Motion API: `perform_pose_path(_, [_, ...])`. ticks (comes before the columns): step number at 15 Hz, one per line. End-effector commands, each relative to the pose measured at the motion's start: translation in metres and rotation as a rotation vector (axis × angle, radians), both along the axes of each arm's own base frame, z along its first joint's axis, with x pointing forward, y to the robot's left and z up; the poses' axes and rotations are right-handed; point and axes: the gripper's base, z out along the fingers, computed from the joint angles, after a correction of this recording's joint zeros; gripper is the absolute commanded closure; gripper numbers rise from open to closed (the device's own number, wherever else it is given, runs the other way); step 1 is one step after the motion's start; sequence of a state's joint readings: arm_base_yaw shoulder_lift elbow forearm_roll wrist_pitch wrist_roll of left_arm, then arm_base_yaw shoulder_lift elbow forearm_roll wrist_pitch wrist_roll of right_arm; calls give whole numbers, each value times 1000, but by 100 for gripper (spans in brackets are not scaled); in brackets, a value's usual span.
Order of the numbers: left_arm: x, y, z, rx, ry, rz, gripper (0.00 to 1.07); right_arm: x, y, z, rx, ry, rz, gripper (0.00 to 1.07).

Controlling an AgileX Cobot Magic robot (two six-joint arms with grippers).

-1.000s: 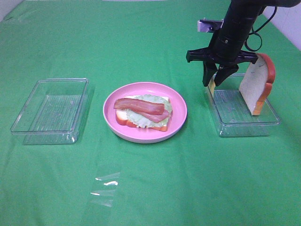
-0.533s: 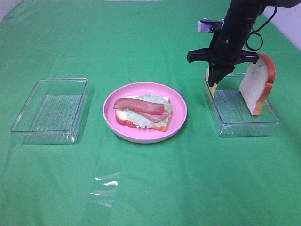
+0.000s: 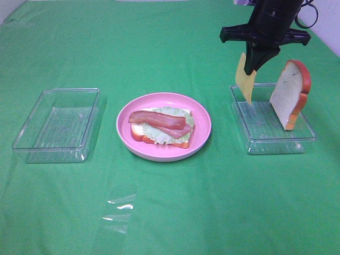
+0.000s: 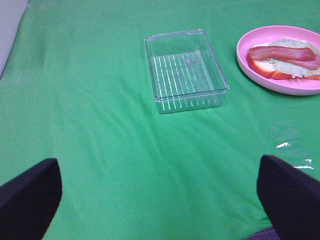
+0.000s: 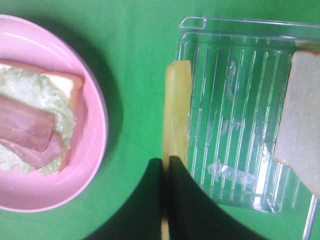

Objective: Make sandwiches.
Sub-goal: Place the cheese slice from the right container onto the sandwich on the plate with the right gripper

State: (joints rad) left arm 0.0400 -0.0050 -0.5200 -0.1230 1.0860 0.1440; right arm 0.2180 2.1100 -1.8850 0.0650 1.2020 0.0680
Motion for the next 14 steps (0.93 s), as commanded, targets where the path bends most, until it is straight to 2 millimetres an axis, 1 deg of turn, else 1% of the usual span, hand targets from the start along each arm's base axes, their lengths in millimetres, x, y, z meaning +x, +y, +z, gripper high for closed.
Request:
perform_pose_path(1, [-2, -1, 0, -14, -21, -6, 9, -13, 4, 24, 74, -15, 7, 107])
perform_pose_path(2, [-2, -1, 0, -14, -21, -6, 9, -20, 8, 31, 143, -38, 16, 107])
perform_pose_path(3, [-2, -1, 0, -14, -21, -6, 9, -28, 12, 33, 216, -57, 27, 107])
perform_pose_path(4, [-2, -1, 0, -14, -21, -6, 9, -44, 24, 34, 394, -85, 69, 107])
perform_pose_path(5, [-2, -1, 0, -14, -21, -6, 9, -50, 30, 28, 481, -79, 96, 107])
perform_pose_path(6, [-2, -1, 0, -14, -21, -6, 9, -52, 37, 26, 577, -80, 120, 107])
perform_pose_path(7, [-2, -1, 0, -14, -21, -6, 9, -53, 41, 23, 618, -77, 132, 107])
perform_pose_path(8, [-2, -1, 0, -14, -21, -6, 9, -52, 50, 18, 686, -72, 157, 107])
perform_pose_path(9, [-2, -1, 0, -14, -21, -6, 9, -51, 60, 10, 736, -55, 171, 107])
perform_pose_path(11, [-2, -1, 0, -14, -21, -6, 9, -49, 82, -11, 799, -4, 187, 107])
perform_pose_path(12, [-2, -1, 0, -14, -21, -6, 9, -47, 86, -18, 807, 5, 183, 107])
perform_pose_path(13, [-2, -1, 0, -14, -21, -6, 9, -39, 94, -43, 849, 35, 142, 107])
perform_pose_path(14, [-2, -1, 0, -14, -21, -6, 9, -35, 96, -54, 874, 38, 116, 107])
